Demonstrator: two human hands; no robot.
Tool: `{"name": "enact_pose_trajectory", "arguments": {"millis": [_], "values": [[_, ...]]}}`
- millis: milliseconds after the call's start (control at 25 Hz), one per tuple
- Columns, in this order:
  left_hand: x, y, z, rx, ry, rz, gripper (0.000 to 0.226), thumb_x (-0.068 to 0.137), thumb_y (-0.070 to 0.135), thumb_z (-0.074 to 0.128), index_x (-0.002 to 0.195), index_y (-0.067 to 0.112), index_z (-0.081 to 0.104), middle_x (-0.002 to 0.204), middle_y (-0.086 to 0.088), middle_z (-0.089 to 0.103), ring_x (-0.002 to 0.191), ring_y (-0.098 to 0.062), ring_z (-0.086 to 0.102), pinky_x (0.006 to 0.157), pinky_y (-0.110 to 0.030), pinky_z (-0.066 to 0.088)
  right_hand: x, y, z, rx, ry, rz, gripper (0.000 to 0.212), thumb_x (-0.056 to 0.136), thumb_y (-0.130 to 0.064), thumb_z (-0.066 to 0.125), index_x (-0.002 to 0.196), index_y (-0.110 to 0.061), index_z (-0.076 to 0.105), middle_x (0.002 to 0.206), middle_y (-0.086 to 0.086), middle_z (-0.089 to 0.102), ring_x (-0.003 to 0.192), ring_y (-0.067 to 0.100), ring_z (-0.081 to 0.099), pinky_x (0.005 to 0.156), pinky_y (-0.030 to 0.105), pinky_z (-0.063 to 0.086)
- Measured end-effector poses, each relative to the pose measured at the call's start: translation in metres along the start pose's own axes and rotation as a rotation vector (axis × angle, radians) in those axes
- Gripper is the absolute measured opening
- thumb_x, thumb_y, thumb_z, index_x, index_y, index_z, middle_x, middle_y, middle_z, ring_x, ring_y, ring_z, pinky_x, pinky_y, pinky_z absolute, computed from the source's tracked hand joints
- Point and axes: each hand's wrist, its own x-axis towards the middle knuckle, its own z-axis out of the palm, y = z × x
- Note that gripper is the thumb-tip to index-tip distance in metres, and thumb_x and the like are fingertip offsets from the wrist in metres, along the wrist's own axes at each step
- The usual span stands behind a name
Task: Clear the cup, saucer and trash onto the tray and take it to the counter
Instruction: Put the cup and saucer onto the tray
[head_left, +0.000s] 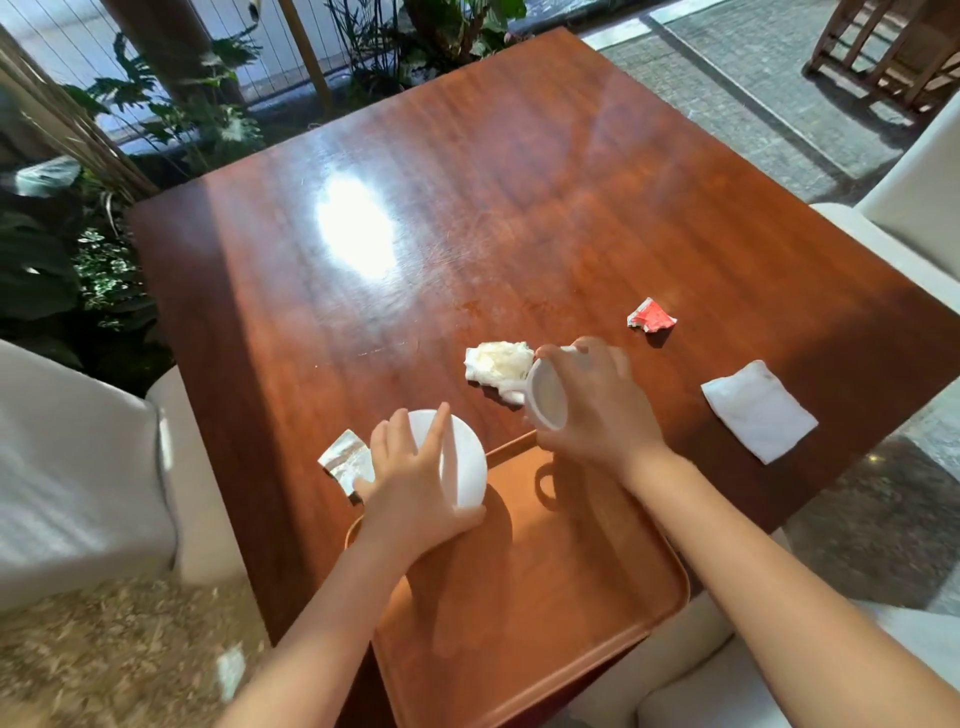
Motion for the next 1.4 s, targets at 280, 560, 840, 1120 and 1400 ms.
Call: {"name": "enact_pose_trajectory", "arguments": {"millis": [280, 560, 840, 1120, 1400], "values": [[-0.040, 0.006, 0.034, 0.035, -0.101, -0.026, 0.111, 0.054, 0.064, 0.066, 0.141, 0.045, 0.000, 0.150, -0.003, 0.003, 0.139, -0.027, 0.003, 0.094, -0.059, 0.035, -0.046, -0.008, 0.017, -0.074, -0.194, 0.013, 0.077, 0.065, -0.037, 0.072, 0.132, -0.035, 0.034, 0.144, 0.006, 0.028, 0.133, 0.030, 0.021, 0.092, 0.046, 0.047], [-0.042, 0.013, 0.045, 0.088, -0.076, -0.030, 0.110, 0.055, 0.065, 0.065, 0.142, 0.042, 0.001, 0.152, -0.004, 0.006, 0.140, -0.029, 0.006, 0.094, -0.058, 0.036, -0.056, -0.002, 0.033, -0.111, -0.190, -0.005, 0.079, 0.066, -0.047, 0.072, 0.133, -0.033, 0.033, 0.142, 0.006, 0.031, 0.131, 0.031, 0.026, 0.090, 0.049, 0.050], [-0.040, 0.013, 0.044, 0.125, -0.096, 0.008, 0.112, 0.055, 0.071, 0.062, 0.142, 0.042, -0.001, 0.154, -0.004, 0.002, 0.141, -0.029, -0.001, 0.095, -0.057, 0.036, -0.057, -0.003, 0.032, -0.193, -0.245, -0.049, 0.080, 0.075, -0.050, 0.065, 0.140, -0.033, 0.022, 0.148, 0.008, 0.022, 0.133, 0.033, 0.022, 0.092, 0.051, 0.048], [-0.043, 0.011, 0.035, 0.167, 0.000, 0.059, 0.106, 0.057, 0.081, 0.050, 0.145, 0.033, 0.017, 0.156, -0.011, 0.016, 0.143, -0.032, 0.014, 0.100, -0.067, 0.027, -0.060, -0.004, 0.032, -0.253, -0.311, -0.054, 0.089, 0.079, -0.066, 0.051, 0.145, -0.037, -0.001, 0.159, 0.004, -0.001, 0.144, 0.035, 0.001, 0.107, 0.058, 0.029], [0.023, 0.029, -0.006, -0.037, 0.240, 0.323, 0.057, 0.085, 0.035, 0.060, 0.136, 0.020, 0.041, 0.144, -0.007, 0.043, 0.133, -0.026, 0.037, 0.109, -0.055, 0.021, -0.058, 0.051, 0.006, -0.248, 0.251, -0.058, 0.044, 0.079, -0.027, 0.067, 0.119, -0.011, 0.059, 0.121, 0.022, 0.062, 0.104, 0.041, 0.061, 0.075, 0.049, 0.052]]}}
